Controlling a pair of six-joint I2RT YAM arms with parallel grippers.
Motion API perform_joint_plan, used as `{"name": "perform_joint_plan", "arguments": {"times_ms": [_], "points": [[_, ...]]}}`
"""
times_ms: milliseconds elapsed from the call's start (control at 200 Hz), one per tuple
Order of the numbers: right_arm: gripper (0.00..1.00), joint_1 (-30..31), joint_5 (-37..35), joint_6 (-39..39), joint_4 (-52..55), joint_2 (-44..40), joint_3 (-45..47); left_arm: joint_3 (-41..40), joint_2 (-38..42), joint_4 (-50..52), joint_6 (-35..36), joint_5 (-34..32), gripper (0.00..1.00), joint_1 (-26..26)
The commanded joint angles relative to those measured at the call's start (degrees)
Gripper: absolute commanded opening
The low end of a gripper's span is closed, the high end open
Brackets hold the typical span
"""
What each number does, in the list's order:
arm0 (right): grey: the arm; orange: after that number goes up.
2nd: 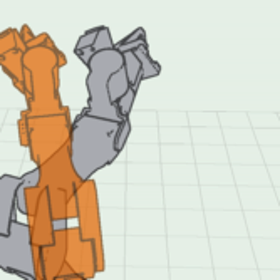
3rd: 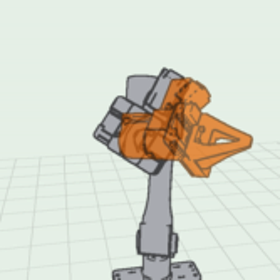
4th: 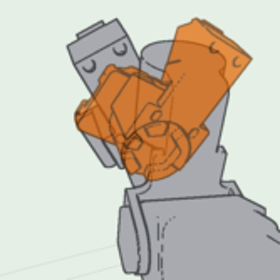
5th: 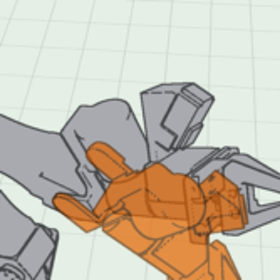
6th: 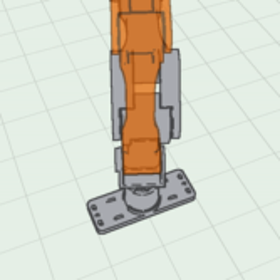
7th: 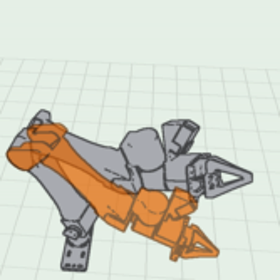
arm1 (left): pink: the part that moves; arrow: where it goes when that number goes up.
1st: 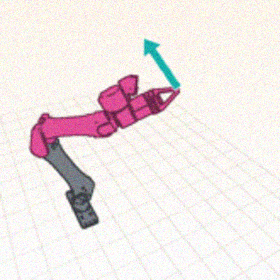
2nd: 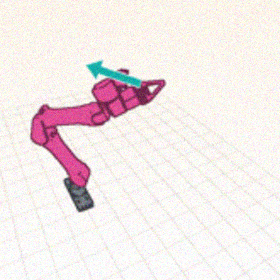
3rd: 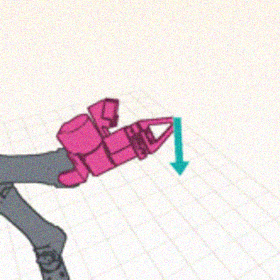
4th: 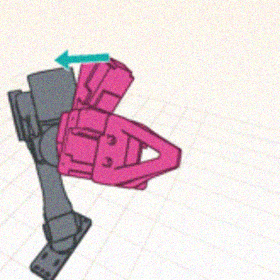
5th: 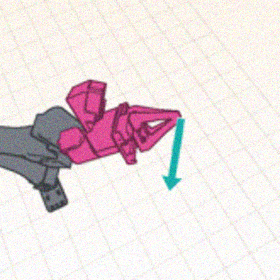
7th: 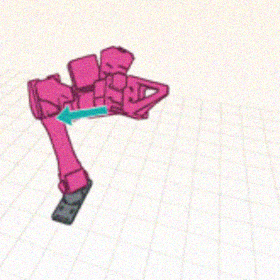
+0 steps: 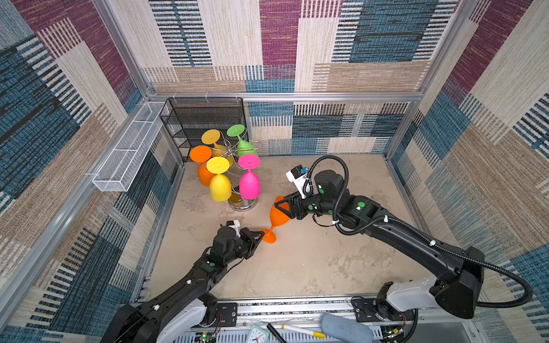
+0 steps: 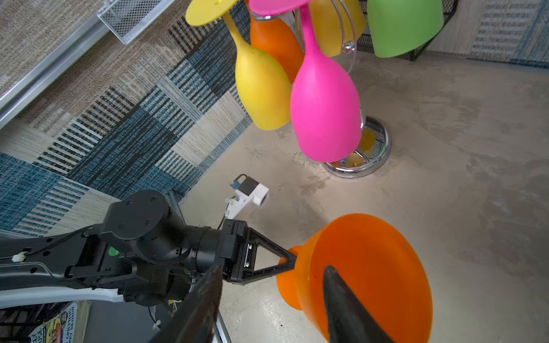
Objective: Take the wine glass off the wine glass rack
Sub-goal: Pick up the wine glass from the wine glass rack.
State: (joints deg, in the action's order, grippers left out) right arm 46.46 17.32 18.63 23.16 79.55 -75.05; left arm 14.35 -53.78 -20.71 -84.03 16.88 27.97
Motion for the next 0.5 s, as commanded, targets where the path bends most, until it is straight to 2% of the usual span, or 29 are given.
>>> {"name": "perform_joint_plan", "arguments": {"times_ms": [0, 165, 496], "points": [[0.55, -0.03, -0.88, 0.88, 3.30, 0.94, -1.52, -0.03, -0.68, -5.58, 1.77, 0.69, 0.00, -0.06], [0.49, -0.09, -1.31, 0.22, 5.43, 2.24, -3.04, -0.08, -2.31, -8.41, 1.85, 0.87, 0.00, -0.03], [0.31, -0.02, -0.91, -1.88, 7.52, 3.72, -4.10, 0.24, -4.58, -12.07, 1.50, 1.31, 0.00, -0.02]]}}
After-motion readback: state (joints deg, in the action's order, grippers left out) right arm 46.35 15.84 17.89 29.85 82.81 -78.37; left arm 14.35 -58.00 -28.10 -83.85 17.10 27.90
